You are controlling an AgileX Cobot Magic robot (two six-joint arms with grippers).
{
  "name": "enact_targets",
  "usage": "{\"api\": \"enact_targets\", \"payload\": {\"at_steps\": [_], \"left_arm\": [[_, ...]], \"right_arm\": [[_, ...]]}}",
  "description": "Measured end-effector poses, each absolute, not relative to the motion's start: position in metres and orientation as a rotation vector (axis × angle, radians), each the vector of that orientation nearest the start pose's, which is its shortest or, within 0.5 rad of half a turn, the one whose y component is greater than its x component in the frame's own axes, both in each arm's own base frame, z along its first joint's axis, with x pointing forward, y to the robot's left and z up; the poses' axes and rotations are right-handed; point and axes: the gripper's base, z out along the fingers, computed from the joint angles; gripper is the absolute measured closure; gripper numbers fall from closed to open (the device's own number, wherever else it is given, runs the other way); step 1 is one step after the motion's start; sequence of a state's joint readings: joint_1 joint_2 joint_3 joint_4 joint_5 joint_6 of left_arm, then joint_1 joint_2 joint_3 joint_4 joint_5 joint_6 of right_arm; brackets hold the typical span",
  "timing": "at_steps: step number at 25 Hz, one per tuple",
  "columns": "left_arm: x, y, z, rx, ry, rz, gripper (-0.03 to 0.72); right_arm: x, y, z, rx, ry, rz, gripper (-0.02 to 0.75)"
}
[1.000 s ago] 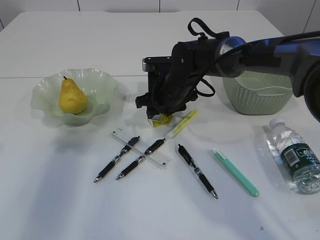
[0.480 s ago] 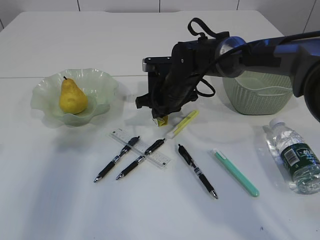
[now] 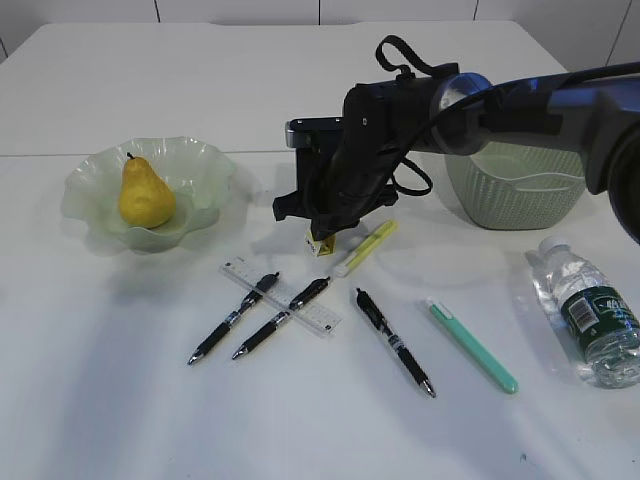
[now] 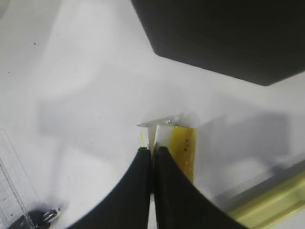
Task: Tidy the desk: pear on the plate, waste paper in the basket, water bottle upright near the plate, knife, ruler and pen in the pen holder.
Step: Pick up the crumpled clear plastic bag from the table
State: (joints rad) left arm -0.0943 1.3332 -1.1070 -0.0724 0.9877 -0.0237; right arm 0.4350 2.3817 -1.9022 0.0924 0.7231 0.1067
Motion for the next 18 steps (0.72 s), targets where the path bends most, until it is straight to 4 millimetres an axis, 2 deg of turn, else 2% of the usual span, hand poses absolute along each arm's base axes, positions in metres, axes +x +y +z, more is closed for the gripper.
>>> {"api": "enact_targets", "payload": {"at_steps": [10, 18], "left_arm": [[0.26, -0.03, 0.312, 0.06, 2.699, -0.13, 0.168], [0.26, -0.03, 0.312, 0.06, 2.699, -0.13, 0.168]], "right_arm": [[0.46, 0.22, 0.134, -0.372, 2.696, 0.266, 0.748], [0.456, 0.219, 0.154, -0.366, 2.698, 0.283, 0.748]]}}
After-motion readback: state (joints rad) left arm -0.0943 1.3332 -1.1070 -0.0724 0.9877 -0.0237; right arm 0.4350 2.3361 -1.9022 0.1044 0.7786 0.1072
